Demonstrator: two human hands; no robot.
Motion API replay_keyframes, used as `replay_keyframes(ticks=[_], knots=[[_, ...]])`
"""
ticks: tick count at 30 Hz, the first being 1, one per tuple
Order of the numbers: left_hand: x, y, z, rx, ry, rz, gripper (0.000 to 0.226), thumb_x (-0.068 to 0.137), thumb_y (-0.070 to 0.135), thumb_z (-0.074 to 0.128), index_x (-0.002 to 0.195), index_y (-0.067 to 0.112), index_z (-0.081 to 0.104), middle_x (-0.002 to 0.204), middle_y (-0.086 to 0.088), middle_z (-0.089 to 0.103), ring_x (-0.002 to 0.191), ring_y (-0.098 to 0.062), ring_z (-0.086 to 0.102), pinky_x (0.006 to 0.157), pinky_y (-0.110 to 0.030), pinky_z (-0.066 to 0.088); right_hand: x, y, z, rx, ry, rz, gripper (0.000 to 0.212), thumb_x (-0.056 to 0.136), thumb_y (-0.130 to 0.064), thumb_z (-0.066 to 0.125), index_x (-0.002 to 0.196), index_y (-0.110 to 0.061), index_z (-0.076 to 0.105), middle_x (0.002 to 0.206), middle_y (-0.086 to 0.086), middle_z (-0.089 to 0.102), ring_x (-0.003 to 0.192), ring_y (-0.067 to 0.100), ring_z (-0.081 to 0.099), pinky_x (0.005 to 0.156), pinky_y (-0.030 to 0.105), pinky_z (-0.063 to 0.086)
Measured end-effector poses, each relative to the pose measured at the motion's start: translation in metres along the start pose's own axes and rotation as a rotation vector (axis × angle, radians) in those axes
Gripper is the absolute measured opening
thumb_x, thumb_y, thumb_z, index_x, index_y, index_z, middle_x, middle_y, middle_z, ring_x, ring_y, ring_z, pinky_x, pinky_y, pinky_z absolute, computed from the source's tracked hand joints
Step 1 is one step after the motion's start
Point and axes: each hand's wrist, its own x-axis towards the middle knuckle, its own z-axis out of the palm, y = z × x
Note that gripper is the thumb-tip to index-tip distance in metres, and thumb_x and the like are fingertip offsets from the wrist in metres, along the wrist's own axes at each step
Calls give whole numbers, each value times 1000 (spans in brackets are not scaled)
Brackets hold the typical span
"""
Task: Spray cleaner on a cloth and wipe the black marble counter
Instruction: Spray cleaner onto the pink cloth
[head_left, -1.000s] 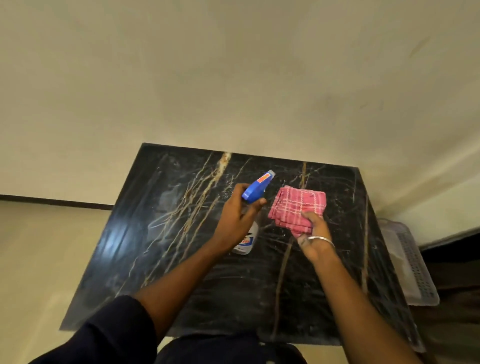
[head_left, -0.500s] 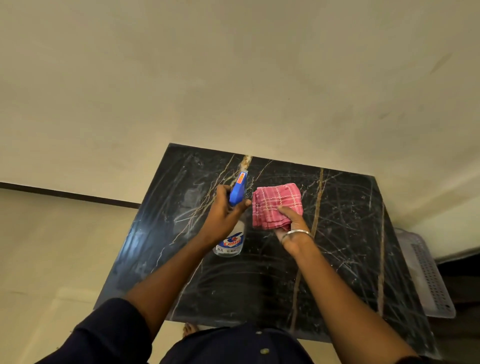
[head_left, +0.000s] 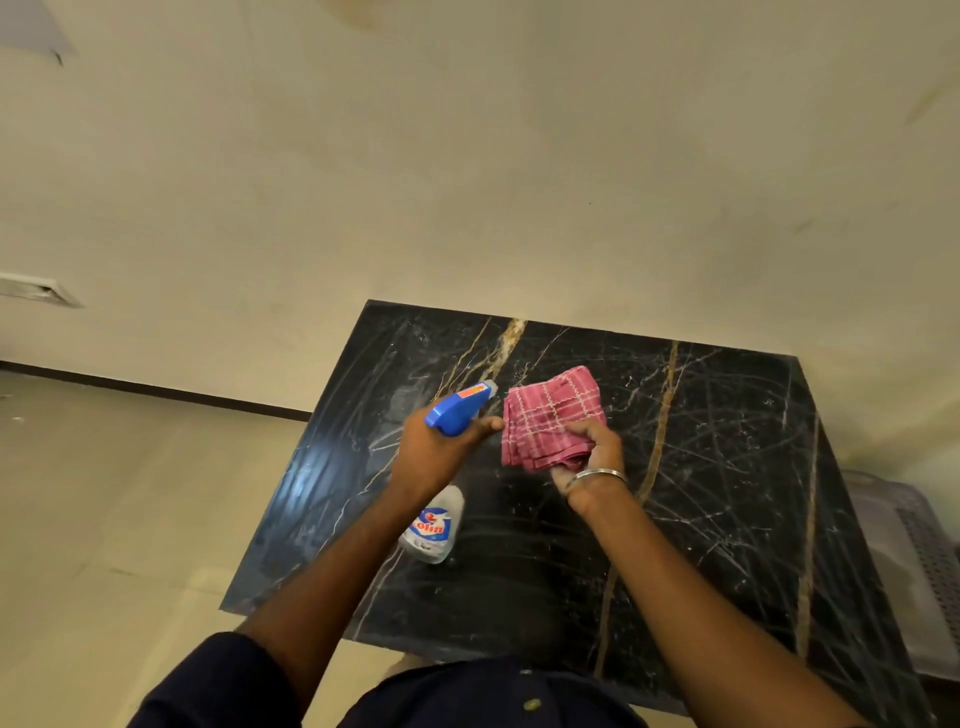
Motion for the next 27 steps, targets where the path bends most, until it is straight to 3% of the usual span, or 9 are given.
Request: replay_keyframes(ticks=[4, 8, 12, 18, 21, 27], knots=[[2, -8, -1, 75, -40, -36, 28, 74, 33, 82, 67, 28, 55, 56, 10, 52, 47, -1, 48, 49, -11, 38, -3, 6, 3, 5, -19, 18, 20, 81, -2, 52, 97, -6, 63, 103, 15, 65, 101, 35, 61, 92, 57, 48], [9, -14, -10, 98, -17, -76, 39, 72, 50, 77, 88, 17, 64, 75, 2, 60, 62, -3, 56, 58, -13, 43, -4, 12, 9, 16, -23, 29, 20, 83, -2, 52, 99, -5, 62, 105, 16, 65, 102, 37, 60, 90, 57, 48], [13, -11, -20, 28, -26, -65, 14, 82, 31, 77, 85, 29, 63, 68, 9, 59, 55, 3, 54, 55, -11, 43, 3, 27, 19, 24, -11, 24, 18, 83, -5, 50, 96, -7, 63, 101, 15, 65, 98, 35, 61, 86, 56, 49], [23, -22, -36, 40, -31, -91, 12, 86, 26, 75, 92, 20, 66, 60, 13, 56, 49, 6, 53, 49, -8, 39, 5, 44, 41, 7, 6, 36, 21, 82, -5, 52, 100, -5, 62, 110, 17, 64, 105, 38, 60, 86, 57, 49], [33, -32, -43, 66, -22, -89, 11, 86, 22, 74, 91, 21, 64, 62, 14, 58, 51, 6, 56, 51, -9, 42, 6, 48, 50, -2, 11, 33, 21, 82, -5, 51, 101, -4, 62, 111, 19, 64, 107, 39, 59, 95, 59, 46], [46, -37, -46, 87, -34, -82, 15, 83, 20, 77, 86, 22, 62, 60, 9, 58, 49, 1, 55, 50, -11, 45, 8, 51, 53, -11, 34, 14, 22, 82, -2, 47, 100, -2, 61, 107, 20, 64, 106, 39, 59, 93, 60, 46]])
